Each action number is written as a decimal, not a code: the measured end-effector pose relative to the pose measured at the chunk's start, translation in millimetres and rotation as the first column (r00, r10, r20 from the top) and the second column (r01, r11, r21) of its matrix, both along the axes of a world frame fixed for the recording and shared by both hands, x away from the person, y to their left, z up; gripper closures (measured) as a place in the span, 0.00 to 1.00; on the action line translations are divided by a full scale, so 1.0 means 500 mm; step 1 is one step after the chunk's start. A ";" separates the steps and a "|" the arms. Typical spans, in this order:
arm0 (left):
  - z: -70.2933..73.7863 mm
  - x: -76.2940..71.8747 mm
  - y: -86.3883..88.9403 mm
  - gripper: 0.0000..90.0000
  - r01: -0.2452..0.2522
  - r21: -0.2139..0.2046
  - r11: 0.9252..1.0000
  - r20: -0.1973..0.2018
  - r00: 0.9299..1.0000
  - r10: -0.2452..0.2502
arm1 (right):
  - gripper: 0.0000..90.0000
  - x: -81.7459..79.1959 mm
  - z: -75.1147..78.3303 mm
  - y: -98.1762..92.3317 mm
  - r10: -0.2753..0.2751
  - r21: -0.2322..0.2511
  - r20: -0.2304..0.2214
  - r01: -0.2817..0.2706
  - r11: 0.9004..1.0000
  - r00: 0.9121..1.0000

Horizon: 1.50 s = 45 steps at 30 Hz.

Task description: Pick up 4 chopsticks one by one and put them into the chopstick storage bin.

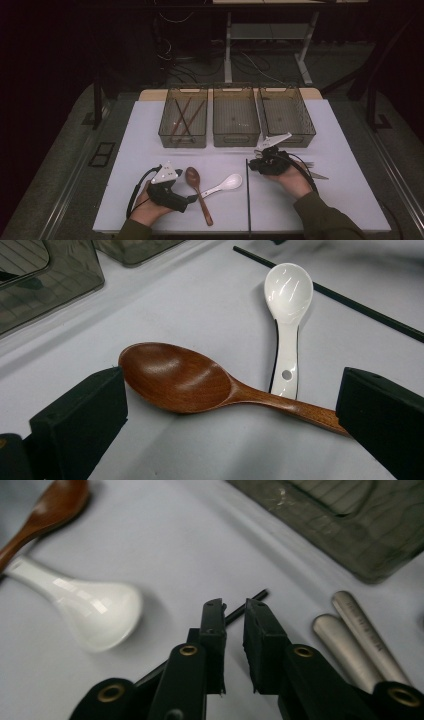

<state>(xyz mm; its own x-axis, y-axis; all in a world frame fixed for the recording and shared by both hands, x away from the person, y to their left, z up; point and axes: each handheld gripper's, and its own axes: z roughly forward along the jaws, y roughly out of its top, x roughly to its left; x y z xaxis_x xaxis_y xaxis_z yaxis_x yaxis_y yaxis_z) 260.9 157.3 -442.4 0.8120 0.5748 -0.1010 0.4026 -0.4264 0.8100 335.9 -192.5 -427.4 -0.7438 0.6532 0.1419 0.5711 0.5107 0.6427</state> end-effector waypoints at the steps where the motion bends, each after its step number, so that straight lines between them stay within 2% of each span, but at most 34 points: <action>1: 0.000 0.000 0.000 0.00 0.000 0.001 1.000 0.001 1.000 0.000 | 0.85 0.011 -0.003 0.002 -0.011 -0.001 -0.010 0.011 1.000 1.000; 6: 0.000 0.000 0.000 0.00 -0.001 0.001 1.000 0.000 1.000 0.001 | 0.83 0.041 -0.014 0.022 -0.057 -0.009 -0.037 0.056 0.998 0.998; 12: 0.000 0.000 0.001 0.00 0.000 -0.001 1.000 0.000 1.000 0.000 | 0.83 0.049 -0.026 0.037 -0.072 -0.037 -0.042 0.071 0.997 0.997; 20: -0.001 0.000 -0.002 0.00 0.002 0.002 1.000 -0.001 1.000 -0.002 | 0.88 0.044 -0.025 0.043 -0.054 -0.065 -0.012 0.053 0.996 0.998; 38: -0.001 0.001 -0.003 0.00 0.006 0.004 1.000 -0.001 1.000 -0.006 | 0.95 0.053 -0.026 0.043 -0.028 -0.075 -0.002 0.028 0.997 1.000; 42: -0.002 0.001 -0.004 0.00 0.006 0.003 1.000 0.000 1.000 -0.006 | 0.95 0.055 -0.027 0.051 0.001 -0.077 0.018 0.000 0.997 1.000; 45: -0.001 0.001 -0.003 0.00 0.006 0.005 1.000 0.000 1.000 -0.006 | 0.95 0.058 -0.026 0.063 0.018 -0.077 0.017 -0.017 0.997 1.000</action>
